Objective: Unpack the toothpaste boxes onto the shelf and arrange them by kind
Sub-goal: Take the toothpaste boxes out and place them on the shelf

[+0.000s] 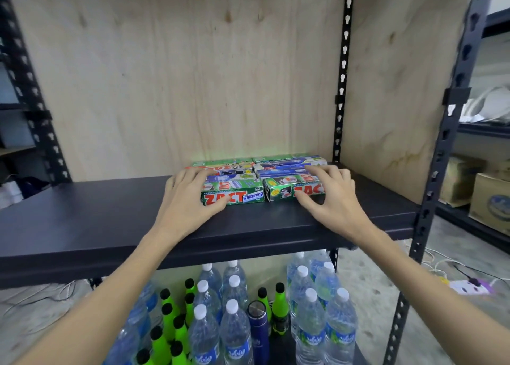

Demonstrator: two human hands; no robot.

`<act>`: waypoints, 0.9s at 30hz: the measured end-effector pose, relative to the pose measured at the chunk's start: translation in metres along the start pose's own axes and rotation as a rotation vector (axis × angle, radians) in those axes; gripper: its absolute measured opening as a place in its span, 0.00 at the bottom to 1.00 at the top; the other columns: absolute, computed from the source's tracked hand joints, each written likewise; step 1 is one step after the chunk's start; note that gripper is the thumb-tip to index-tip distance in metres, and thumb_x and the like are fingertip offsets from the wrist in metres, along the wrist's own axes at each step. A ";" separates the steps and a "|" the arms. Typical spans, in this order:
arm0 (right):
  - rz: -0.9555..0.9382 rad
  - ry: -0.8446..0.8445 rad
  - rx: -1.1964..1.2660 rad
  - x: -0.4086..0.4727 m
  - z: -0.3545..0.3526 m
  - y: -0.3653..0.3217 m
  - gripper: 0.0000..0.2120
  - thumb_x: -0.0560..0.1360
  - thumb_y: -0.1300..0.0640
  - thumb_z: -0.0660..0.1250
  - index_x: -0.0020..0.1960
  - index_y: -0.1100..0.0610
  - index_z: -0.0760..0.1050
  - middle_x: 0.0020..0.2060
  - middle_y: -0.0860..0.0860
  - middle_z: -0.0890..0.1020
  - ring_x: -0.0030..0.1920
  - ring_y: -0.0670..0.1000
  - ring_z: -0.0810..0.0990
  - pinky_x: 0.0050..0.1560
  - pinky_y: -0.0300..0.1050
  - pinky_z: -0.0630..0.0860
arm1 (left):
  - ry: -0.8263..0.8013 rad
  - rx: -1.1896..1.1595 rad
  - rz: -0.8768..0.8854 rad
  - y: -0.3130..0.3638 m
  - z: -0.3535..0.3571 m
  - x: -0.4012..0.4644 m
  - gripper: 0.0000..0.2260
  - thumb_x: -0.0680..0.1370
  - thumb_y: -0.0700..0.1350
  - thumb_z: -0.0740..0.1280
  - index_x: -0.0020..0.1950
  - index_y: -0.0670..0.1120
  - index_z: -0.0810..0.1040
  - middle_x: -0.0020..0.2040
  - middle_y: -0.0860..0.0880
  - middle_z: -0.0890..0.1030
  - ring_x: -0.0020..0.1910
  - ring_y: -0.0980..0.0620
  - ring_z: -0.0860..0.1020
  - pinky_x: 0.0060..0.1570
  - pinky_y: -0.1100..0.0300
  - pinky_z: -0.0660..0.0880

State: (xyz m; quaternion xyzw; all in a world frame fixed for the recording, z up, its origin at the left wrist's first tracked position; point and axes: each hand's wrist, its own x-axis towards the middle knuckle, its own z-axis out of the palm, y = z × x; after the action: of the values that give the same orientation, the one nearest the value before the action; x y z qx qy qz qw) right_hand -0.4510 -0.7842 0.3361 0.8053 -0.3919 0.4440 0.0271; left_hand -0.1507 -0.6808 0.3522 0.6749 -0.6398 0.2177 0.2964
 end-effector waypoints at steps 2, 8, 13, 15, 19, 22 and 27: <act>0.007 0.065 0.128 -0.027 0.001 -0.019 0.26 0.76 0.43 0.70 0.71 0.48 0.71 0.59 0.48 0.73 0.60 0.49 0.66 0.64 0.48 0.65 | -0.005 -0.098 0.010 0.006 -0.005 -0.010 0.28 0.74 0.66 0.64 0.69 0.51 0.74 0.67 0.54 0.75 0.68 0.51 0.69 0.67 0.50 0.67; 0.058 0.081 0.369 -0.132 0.026 -0.079 0.26 0.76 0.51 0.72 0.72 0.46 0.68 0.57 0.44 0.71 0.61 0.47 0.68 0.64 0.40 0.65 | 0.095 -0.232 0.040 0.035 -0.008 -0.105 0.22 0.79 0.54 0.69 0.71 0.52 0.72 0.70 0.57 0.73 0.71 0.55 0.68 0.72 0.50 0.63; 0.159 -0.065 0.401 -0.231 0.089 -0.103 0.28 0.75 0.51 0.71 0.73 0.49 0.66 0.56 0.43 0.70 0.59 0.46 0.68 0.63 0.41 0.66 | 0.009 -0.366 -0.036 0.037 0.032 -0.222 0.30 0.79 0.49 0.70 0.78 0.48 0.62 0.81 0.55 0.57 0.80 0.55 0.54 0.78 0.57 0.53; 0.220 -0.142 0.393 -0.269 0.113 -0.105 0.28 0.76 0.50 0.71 0.73 0.49 0.65 0.55 0.43 0.71 0.59 0.46 0.68 0.63 0.43 0.67 | -0.039 -0.392 -0.154 0.027 0.057 -0.271 0.30 0.79 0.49 0.71 0.78 0.48 0.63 0.79 0.56 0.61 0.78 0.57 0.58 0.76 0.59 0.56; 0.369 -0.272 0.297 -0.346 0.151 -0.097 0.30 0.74 0.50 0.71 0.73 0.52 0.66 0.55 0.46 0.73 0.57 0.49 0.69 0.60 0.43 0.66 | -0.173 -0.376 -0.416 0.007 0.103 -0.358 0.27 0.76 0.52 0.70 0.73 0.48 0.68 0.70 0.51 0.71 0.71 0.51 0.68 0.70 0.56 0.63; 0.495 -0.418 0.165 -0.401 0.175 -0.083 0.31 0.73 0.51 0.71 0.72 0.56 0.66 0.57 0.52 0.76 0.57 0.54 0.72 0.59 0.46 0.67 | -0.371 -0.307 -0.543 -0.004 0.131 -0.412 0.28 0.75 0.56 0.69 0.71 0.46 0.70 0.65 0.46 0.74 0.66 0.45 0.71 0.64 0.51 0.67; 0.676 -0.705 -0.025 -0.473 0.205 -0.065 0.32 0.70 0.48 0.74 0.69 0.60 0.69 0.55 0.58 0.78 0.57 0.62 0.76 0.56 0.57 0.74 | -0.730 -0.244 -0.604 -0.030 0.175 -0.493 0.33 0.70 0.67 0.59 0.68 0.47 0.73 0.61 0.47 0.77 0.62 0.43 0.75 0.63 0.44 0.72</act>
State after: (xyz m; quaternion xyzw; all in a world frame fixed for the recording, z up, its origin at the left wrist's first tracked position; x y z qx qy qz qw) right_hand -0.4070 -0.5322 -0.1167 0.7340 -0.6220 0.1234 -0.2433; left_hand -0.1791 -0.4372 -0.1108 0.8229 -0.4984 -0.2055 0.1794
